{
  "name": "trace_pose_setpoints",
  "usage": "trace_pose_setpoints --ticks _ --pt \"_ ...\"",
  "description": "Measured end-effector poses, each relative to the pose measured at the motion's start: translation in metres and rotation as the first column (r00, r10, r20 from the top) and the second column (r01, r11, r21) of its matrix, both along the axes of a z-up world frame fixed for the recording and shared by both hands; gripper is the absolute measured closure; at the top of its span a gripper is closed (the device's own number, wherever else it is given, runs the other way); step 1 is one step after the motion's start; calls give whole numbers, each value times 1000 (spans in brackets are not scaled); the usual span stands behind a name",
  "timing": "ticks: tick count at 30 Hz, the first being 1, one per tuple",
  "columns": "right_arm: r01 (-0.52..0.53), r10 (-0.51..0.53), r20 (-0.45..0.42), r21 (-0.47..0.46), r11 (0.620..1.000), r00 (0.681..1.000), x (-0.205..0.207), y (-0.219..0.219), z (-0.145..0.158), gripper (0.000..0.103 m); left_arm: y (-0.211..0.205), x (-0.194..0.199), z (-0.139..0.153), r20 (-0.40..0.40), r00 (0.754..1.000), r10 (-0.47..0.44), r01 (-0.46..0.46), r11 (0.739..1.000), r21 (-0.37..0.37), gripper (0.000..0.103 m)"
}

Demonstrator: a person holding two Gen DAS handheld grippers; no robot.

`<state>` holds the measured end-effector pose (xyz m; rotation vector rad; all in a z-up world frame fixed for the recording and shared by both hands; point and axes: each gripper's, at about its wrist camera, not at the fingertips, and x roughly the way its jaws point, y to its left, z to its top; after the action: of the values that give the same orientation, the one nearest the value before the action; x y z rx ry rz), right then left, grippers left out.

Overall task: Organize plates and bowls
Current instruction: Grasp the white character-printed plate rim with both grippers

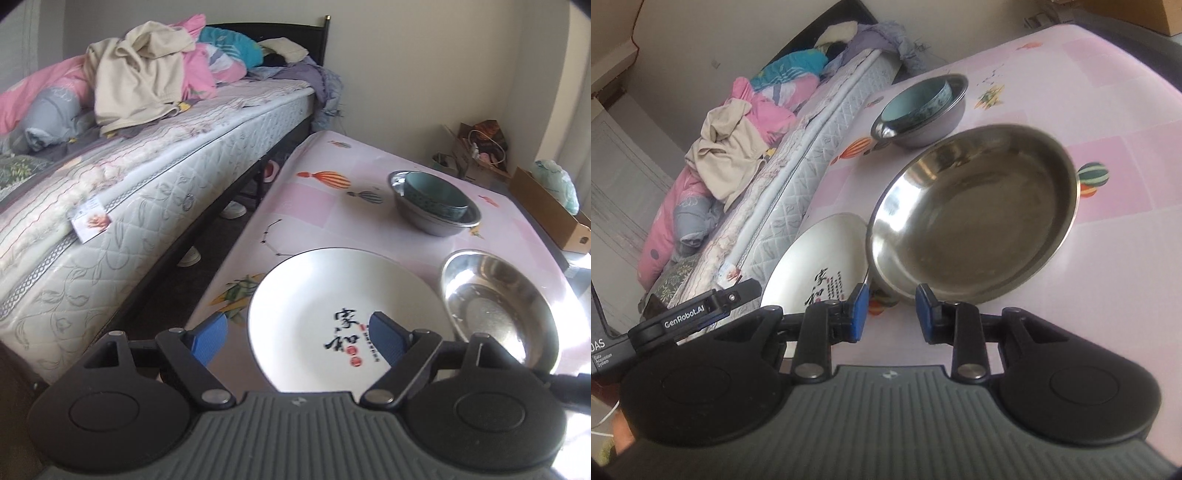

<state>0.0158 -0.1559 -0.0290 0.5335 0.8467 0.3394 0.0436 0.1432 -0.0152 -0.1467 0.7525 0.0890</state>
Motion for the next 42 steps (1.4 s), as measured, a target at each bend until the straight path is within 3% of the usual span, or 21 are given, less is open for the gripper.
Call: trace_pose_setpoints --ticks 9,18,25,29,42 --pt "-70 70 -42 10 998 997 21 53 -20 75 11 13 -10 6 1000 25 -25 999 21 27" --pt "-64 64 -50 -6 998 997 44 71 -35 75 29 47 -27 -31 999 36 -36 999 -11 53" --pt "-33 33 -45 -1 999 998 51 76 -45 80 37 64 -40 -83 996 20 -24 999 -39 82" --pt "-18 18 -39 -15 1000 999 54 75 -48 89 37 64 -42 -81 997 11 -16 998 -57 85" --pt "-40 38 -43 -50 998 998 42 77 -44 89 44 35 -40 -113 993 -11 -2 994 -105 90"
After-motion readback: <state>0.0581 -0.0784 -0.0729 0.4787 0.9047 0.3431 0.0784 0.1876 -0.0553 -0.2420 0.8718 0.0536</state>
